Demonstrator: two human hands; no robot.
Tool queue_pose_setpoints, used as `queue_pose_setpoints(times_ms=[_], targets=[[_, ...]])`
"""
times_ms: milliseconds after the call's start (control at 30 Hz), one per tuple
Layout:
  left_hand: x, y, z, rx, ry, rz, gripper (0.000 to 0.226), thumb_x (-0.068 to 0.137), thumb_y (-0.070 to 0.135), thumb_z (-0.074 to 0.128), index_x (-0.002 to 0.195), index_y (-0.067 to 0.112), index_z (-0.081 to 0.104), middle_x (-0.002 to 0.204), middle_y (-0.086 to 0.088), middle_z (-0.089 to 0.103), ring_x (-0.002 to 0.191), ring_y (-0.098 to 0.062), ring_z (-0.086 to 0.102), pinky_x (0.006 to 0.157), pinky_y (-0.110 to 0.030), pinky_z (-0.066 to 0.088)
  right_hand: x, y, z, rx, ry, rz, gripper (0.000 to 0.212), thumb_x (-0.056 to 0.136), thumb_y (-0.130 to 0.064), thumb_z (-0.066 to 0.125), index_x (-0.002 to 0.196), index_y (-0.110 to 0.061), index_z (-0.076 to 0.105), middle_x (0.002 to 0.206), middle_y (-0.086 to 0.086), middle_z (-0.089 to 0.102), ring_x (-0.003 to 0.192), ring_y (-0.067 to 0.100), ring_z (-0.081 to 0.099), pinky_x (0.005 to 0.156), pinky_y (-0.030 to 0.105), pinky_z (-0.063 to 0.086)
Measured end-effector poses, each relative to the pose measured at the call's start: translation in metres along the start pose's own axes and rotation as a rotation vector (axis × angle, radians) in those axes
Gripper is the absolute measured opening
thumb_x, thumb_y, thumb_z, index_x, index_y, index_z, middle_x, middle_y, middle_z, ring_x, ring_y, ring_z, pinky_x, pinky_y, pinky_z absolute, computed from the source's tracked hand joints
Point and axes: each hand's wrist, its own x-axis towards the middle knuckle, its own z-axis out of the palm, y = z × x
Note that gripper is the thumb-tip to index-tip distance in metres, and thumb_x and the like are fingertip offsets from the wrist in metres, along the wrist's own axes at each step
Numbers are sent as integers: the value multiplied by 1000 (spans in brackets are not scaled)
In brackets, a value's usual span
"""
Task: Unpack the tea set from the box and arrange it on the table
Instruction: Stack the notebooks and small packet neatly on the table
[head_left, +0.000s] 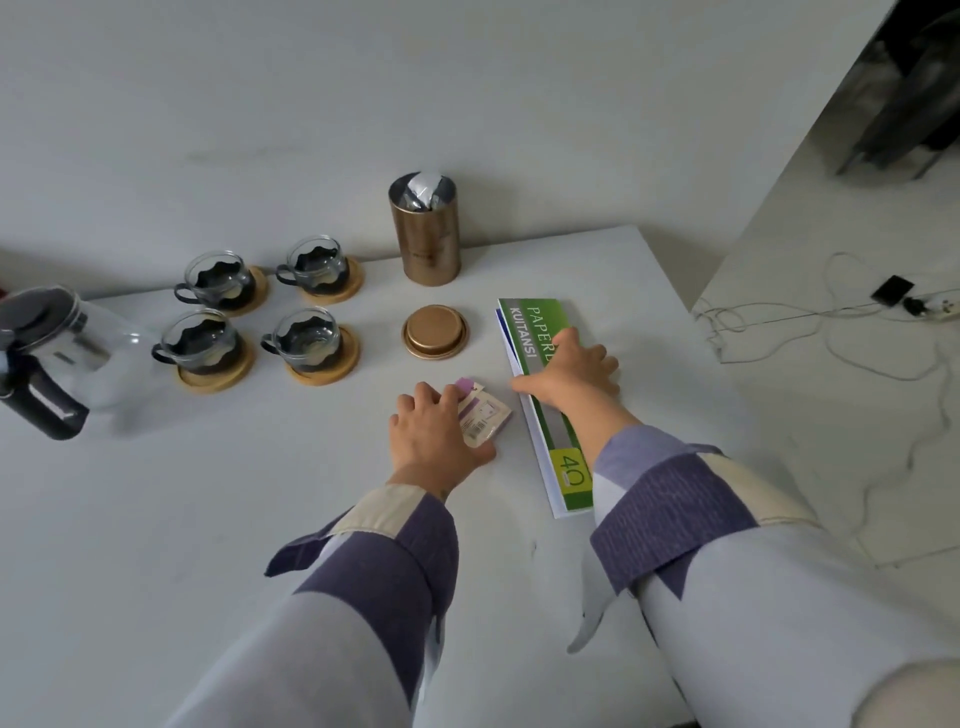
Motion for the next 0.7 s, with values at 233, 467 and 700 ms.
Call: queue_pose_setpoints(times_ms=[233, 467, 700], targets=[[51, 37, -10, -65, 74, -47, 72, 70, 58, 65, 131, 28, 41, 123, -3, 45, 111, -27, 43, 90, -36, 39, 58, 12, -41, 80, -14, 24, 85, 63, -47, 77, 131, -27, 30, 127, 14, 37, 121, 34, 34, 94, 50, 44], [114, 77, -9, -122, 79, -58, 70, 72, 60, 62, 131, 28, 42, 122, -3, 48, 107, -25, 44, 90, -36, 44, 131, -11, -72, 21, 40, -54, 81, 63, -46, 74, 130, -28, 32, 125, 13, 37, 117, 33, 35, 87, 44, 42], [146, 87, -1, -139, 59, -105, 73, 75, 58, 64, 136, 29, 38, 129, -2, 45, 114, -25, 42, 95, -36, 41, 171, -26, -56, -121, 106, -105, 84, 62, -56, 75, 130, -25, 37, 127, 13, 39, 117, 32, 38, 89, 39, 38]])
